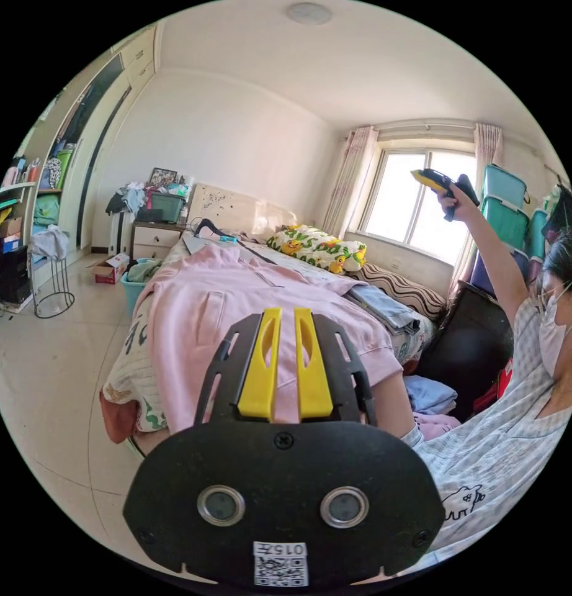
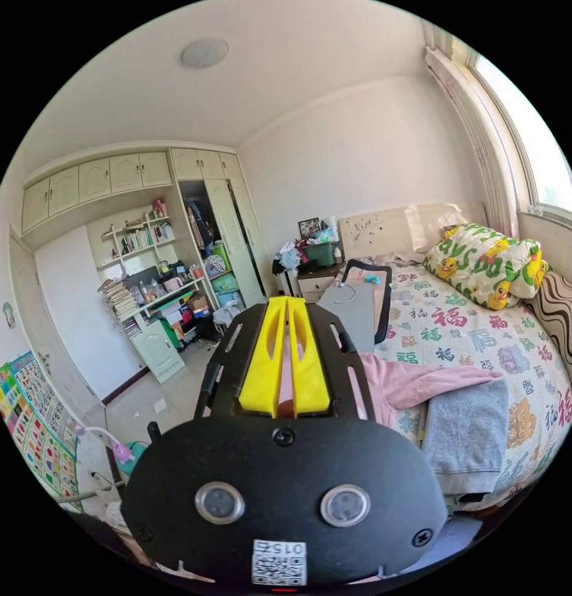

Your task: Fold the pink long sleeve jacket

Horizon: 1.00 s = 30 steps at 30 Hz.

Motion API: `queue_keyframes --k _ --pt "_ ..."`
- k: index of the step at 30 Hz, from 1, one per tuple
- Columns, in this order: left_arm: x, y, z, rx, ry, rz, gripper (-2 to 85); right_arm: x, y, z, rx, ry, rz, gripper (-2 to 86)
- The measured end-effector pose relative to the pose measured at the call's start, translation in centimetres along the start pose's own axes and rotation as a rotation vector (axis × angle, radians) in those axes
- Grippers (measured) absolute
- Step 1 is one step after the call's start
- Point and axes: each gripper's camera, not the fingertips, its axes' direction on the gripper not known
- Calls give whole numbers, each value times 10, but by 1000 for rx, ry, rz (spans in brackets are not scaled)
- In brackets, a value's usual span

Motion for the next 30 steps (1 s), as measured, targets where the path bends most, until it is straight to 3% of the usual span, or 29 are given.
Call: queue_keyframes --k 7,13,18,20,24,30 --pt "40 -54 82 -89 52 129 28 20 -14 40 -41 72 -11 -3" --pt "79 -127 199 -191 120 272 51 141 -4 113 -180 210 78 9" --pt "106 -192 320 -267 260 331 67 284 21 152 -298 520 223 51" --pt "119 -220 374 -322 271 362 74 329 29 161 -330 553 299 72" --pt "154 -279 505 -411 272 419 87 416 44 181 -290 407 525 124" --pt "200 -329 680 -501 189 488 93 496 48 211 -153 221 743 134"
